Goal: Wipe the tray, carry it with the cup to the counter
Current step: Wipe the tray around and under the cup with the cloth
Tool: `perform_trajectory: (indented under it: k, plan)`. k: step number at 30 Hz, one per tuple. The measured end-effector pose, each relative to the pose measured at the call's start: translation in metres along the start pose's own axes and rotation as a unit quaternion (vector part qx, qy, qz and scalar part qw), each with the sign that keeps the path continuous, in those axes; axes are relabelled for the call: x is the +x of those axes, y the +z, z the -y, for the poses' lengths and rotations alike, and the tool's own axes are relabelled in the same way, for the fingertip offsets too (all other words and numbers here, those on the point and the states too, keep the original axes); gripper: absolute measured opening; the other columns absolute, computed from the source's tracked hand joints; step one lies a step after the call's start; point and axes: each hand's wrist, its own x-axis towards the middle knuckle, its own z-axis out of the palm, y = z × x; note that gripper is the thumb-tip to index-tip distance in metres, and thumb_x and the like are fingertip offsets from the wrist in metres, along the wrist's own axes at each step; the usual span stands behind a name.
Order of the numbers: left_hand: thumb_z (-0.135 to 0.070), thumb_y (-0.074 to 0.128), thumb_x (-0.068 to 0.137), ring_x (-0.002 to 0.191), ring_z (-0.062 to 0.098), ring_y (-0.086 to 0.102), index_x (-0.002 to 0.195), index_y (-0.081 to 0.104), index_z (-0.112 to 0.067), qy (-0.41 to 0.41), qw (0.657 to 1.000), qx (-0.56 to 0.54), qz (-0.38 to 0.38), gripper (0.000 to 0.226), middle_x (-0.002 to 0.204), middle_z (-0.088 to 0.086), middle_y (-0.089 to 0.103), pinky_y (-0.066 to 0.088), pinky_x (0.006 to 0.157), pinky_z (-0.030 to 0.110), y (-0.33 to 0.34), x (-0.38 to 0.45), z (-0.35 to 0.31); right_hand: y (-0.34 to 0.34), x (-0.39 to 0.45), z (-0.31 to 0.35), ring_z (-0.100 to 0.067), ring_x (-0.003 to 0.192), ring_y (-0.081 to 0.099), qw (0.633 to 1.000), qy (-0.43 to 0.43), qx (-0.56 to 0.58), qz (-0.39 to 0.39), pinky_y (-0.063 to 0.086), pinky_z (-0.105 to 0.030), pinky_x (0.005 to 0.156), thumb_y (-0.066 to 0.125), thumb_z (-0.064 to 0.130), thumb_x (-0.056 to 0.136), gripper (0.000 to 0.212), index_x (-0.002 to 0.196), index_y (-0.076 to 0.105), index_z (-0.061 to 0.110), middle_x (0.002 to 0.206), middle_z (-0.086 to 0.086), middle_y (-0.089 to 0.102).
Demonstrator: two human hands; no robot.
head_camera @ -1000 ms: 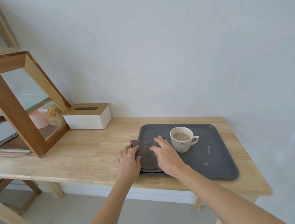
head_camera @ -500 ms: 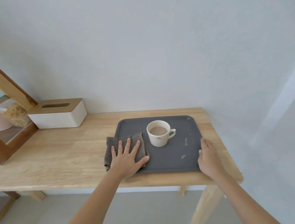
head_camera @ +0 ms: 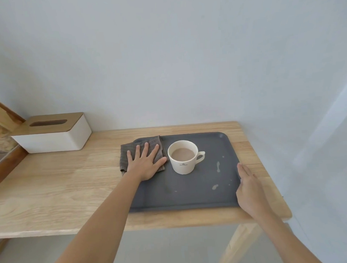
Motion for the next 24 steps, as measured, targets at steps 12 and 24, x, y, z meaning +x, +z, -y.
perform_trajectory:
  k: [12, 24]
  plan:
    - [-0.075, 0.002, 0.081, 0.151, 0.022, -0.002, 0.149, 0.003, -0.048, 0.067, 0.997, 0.001, 0.034, 0.073, 0.164, -0.008, -0.001, 0.005, 0.12, 0.046, 0.011, -0.098, 0.0, 0.006, 0.002, -0.002, -0.023, 0.146, 0.022, 1.0, 0.007, -0.003, -0.015, 0.015, -0.039, 0.121, 0.033, -0.013, 0.085, 0.063, 0.146, 0.028, 0.001, 0.155, -0.01, 0.031]
    - [-0.09, 0.008, 0.067, 0.148, 0.038, -0.011, 0.148, -0.004, -0.052, 0.013, 0.999, 0.029, -0.016, 0.09, 0.164, -0.001, -0.008, -0.004, 0.118, 0.057, 0.001, -0.022, 0.003, 0.004, 0.0, 0.0, -0.021, 0.146, 0.022, 1.0, 0.013, 0.001, -0.023, 0.015, -0.038, 0.121, 0.034, -0.013, 0.086, 0.063, 0.147, 0.027, 0.002, 0.155, -0.008, 0.03]
